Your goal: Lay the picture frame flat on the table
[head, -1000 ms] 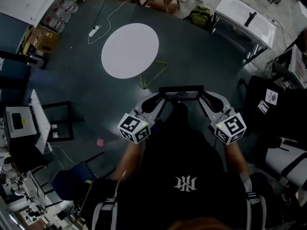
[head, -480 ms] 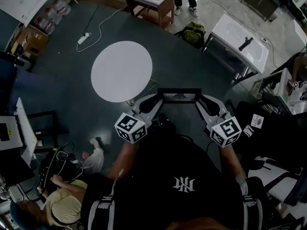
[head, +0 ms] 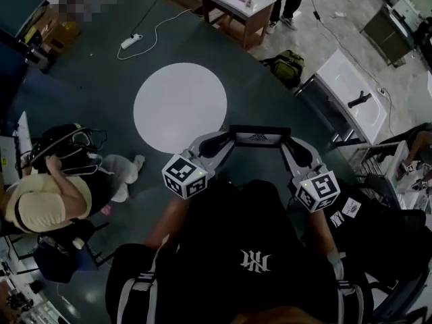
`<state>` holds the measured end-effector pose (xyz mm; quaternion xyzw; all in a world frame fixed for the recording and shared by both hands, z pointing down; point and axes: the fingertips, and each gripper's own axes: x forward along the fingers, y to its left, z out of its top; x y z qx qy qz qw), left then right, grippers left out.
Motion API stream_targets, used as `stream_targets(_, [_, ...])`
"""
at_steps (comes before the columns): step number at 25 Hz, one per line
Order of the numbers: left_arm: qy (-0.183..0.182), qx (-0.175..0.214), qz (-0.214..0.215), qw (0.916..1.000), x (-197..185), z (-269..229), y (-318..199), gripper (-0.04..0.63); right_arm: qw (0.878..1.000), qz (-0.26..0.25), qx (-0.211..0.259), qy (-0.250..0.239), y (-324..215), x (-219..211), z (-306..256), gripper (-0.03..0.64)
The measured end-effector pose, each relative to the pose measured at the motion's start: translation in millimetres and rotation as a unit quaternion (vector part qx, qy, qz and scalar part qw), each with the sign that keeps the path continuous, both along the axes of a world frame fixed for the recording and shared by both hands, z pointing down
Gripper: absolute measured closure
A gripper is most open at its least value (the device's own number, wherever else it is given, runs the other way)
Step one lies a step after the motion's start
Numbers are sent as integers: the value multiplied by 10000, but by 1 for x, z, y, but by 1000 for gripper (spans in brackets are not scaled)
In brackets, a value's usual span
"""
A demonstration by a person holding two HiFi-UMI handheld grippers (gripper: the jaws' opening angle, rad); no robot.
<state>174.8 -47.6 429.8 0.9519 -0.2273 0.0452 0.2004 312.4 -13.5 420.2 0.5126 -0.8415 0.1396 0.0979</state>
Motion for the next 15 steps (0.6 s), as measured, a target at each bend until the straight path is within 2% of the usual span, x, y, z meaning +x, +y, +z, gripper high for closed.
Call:
stream_targets(5, [-126,-100,-453,9988,-22,6,-31,543,9983,-563,-88,-100,-51,-18,5,565])
stream_targets(9, [-208,-150,-994,9947,-41,16,-65,543,9933,-1125,-161,-200,-100,-35,19,565])
stream_targets(12, [-297,-269,-1535,9873,-57,24,-103,544,9857,-1647,-243,-268,-154,-53,29,565])
stream_targets(15, [-431,-358,-2095,9762,-75,25,-153,543,9745,-2198,-304,-327,-222,-74,31,565])
